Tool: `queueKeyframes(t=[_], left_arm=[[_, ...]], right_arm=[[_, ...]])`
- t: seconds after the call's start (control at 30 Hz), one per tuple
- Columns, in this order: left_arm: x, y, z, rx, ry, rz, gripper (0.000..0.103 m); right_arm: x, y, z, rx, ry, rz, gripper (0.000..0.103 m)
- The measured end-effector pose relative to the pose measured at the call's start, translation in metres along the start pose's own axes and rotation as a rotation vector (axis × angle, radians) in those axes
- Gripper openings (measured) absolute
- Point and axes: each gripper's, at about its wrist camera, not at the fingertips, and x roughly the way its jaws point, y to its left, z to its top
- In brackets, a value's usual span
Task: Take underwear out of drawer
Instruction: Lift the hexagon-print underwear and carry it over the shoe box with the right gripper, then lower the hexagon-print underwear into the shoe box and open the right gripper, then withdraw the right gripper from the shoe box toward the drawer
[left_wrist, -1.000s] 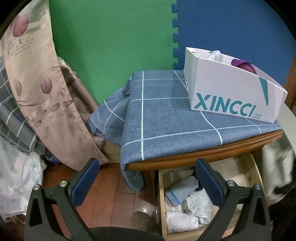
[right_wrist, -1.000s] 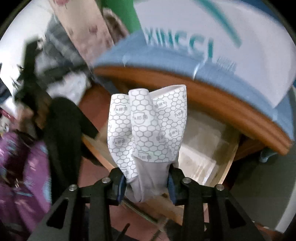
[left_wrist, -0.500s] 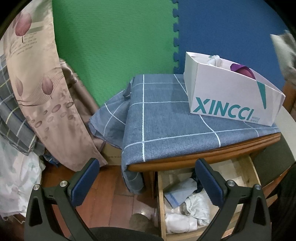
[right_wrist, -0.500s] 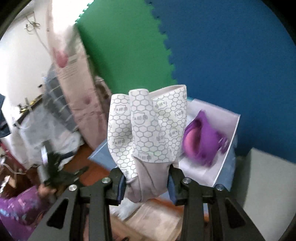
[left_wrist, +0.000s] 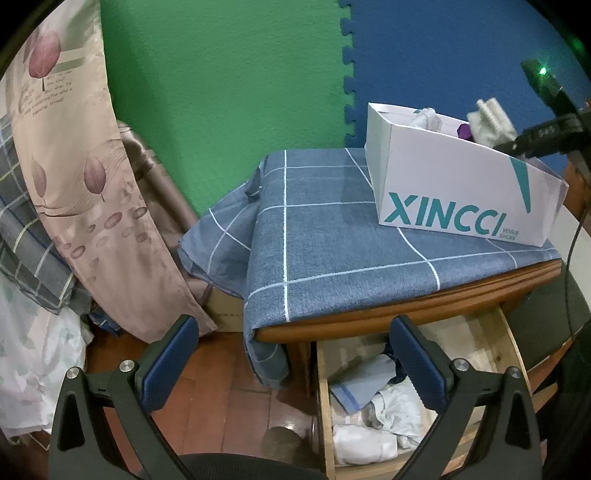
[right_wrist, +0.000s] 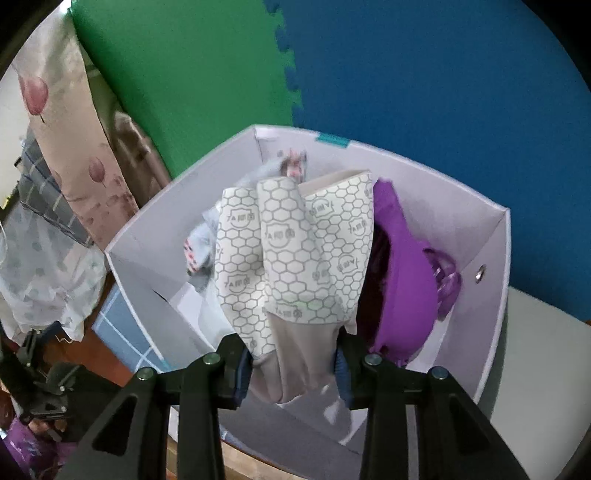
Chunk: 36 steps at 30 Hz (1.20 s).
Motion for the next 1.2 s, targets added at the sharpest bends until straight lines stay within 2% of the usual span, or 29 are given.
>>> queueKeyframes(t=[0.33,0.43,0.5,0.63,0.77,0.93,1.07,1.2], left_arm=[[0.001,0.0,0.0,-0.003,0.001,-0.004,0.102],[0.001,0.0,0.0,-0.003,0.002,-0.003,0.102],[0.001,0.0,0.0,-0.003,0.001,-0.002,0.102],[0.001,0.0,0.0,-0.004,0.004,-0.003,0.103],[0.001,0.0,0.001,-0.003,0.003,-0.002,0.102],[0.001,-0.001,0.001,-0.002,0.002,0.0,0.103],[0.003,-0.002,-0.001,0.007,0.006,0.004,0.103],[0.003,-0.005,-0.002,0.03,0.008,0.004,0.102]], right_arm=[[0.029,0.004,-0.001,0.008,0.052,-0.017,0.038],[0.029,0.001,-0.001,0.024,0.053,-0.012,0.043],[0.028,-0.001,-0.002,0.043,0.045,-0.005,0.053],[0.023,0.001,-0.004,0.031,0.01,-0.027,0.057],[0.01,0.0,-0.007,0.04,-0.058,-0.014,0.057],[-0.025,-0.011,-0.024,0.099,-0.215,0.044,0.057],[-0.065,-0.025,-0.059,0.154,-0.357,0.101,0.057],[-0.084,-0.041,-0.107,0.178,-0.365,0.128,0.058]])
